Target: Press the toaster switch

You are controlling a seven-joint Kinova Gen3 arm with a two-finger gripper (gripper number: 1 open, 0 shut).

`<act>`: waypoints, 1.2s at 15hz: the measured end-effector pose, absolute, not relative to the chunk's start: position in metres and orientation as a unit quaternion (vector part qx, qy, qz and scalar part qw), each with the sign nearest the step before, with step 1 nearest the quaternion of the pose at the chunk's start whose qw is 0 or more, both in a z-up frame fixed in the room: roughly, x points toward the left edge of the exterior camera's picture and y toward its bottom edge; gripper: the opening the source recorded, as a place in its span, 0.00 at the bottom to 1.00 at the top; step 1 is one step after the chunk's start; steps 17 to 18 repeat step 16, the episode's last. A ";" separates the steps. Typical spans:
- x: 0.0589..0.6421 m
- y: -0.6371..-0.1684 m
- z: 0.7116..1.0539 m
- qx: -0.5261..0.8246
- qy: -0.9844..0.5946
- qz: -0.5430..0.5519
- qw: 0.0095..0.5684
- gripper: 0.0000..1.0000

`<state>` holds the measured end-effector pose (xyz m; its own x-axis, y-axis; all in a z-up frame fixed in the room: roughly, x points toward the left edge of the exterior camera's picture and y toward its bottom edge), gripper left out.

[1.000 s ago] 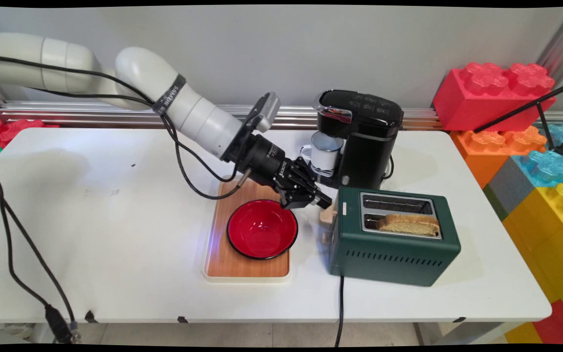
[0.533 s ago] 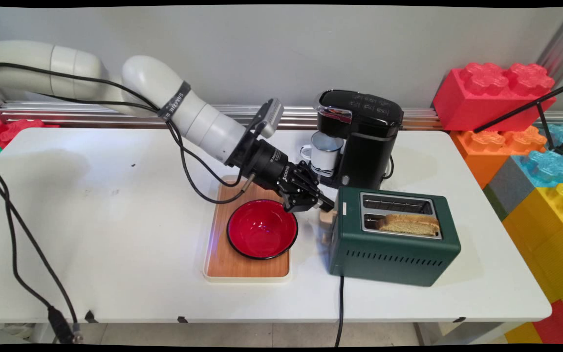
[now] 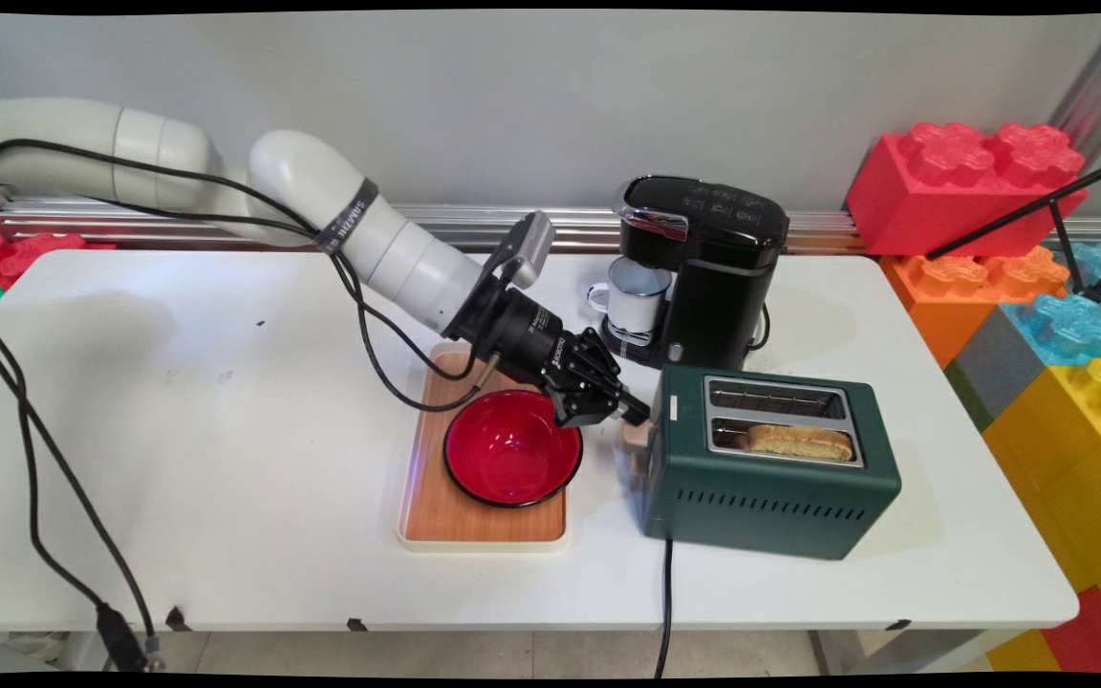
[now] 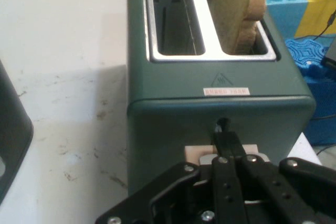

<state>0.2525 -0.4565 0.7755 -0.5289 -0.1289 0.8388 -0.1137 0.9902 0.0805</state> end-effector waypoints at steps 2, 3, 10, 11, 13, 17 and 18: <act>0.253 -0.456 0.769 0.070 -0.875 -0.009 0.479 0.00; 0.253 -0.457 0.766 0.071 -0.875 -0.010 0.478 0.00; 0.256 -0.457 0.749 0.074 -0.878 -0.014 0.472 0.00; 0.255 -0.457 0.748 0.074 -0.879 -0.014 0.472 0.00; 0.255 -0.457 0.744 0.075 -0.879 -0.015 0.471 0.00; 0.254 -0.458 0.741 0.077 -0.879 -0.014 0.471 0.00; 0.254 -0.458 0.741 0.077 -0.879 -0.014 0.471 0.00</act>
